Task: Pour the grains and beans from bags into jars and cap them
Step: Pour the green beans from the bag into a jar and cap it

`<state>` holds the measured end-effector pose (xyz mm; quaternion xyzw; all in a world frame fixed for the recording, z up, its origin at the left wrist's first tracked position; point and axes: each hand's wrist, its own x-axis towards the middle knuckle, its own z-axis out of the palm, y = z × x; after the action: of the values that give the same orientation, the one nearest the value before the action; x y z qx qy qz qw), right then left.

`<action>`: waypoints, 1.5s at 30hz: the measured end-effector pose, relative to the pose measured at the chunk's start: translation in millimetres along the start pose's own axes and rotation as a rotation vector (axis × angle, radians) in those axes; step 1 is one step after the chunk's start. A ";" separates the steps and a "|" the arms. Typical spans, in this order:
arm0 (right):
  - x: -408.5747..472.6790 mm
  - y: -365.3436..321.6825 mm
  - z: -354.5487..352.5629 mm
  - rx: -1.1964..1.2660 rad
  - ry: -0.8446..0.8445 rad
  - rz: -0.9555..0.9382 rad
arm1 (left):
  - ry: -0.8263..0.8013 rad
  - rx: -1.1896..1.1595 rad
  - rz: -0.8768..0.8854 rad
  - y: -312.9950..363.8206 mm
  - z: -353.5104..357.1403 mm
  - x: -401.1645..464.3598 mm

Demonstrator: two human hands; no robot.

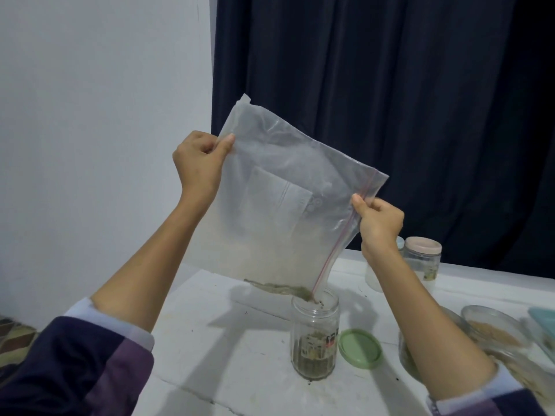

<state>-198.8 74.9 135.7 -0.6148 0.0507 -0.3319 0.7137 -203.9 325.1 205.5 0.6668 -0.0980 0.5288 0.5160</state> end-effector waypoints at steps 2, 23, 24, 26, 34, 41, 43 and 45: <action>-0.7 -0.9 0.5 -0.009 -0.028 0.005 | 0.002 -0.002 -0.005 -0.3 -0.5 0.2; 1.4 -2.4 1.3 -0.033 -0.005 0.018 | -0.061 0.042 0.018 -1.1 5.3 -3.7; 1.7 -2.4 1.2 -0.037 -0.010 0.018 | -0.078 0.044 0.016 -1.1 5.7 -4.4; 1.9 -1.6 2.0 -0.038 -0.025 0.017 | -0.079 0.042 0.009 -2.4 5.5 -4.0; 4.4 0.7 -0.3 -0.048 0.017 0.013 | -0.105 0.052 -0.004 -4.5 3.8 -1.8; 4.0 4.2 -2.3 -0.048 0.019 0.037 | -0.119 0.059 0.015 -1.4 8.5 -2.7; 3.7 4.8 -2.6 -0.047 0.003 0.047 | -0.127 0.064 0.019 -0.7 9.5 -3.5; 3.5 5.1 -3.3 -0.040 0.003 0.046 | -0.112 0.064 0.014 -2.0 10.0 -2.1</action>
<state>-195.5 70.4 131.5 -0.6272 0.0726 -0.3152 0.7085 -197.4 317.2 203.5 0.7106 -0.1146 0.4974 0.4843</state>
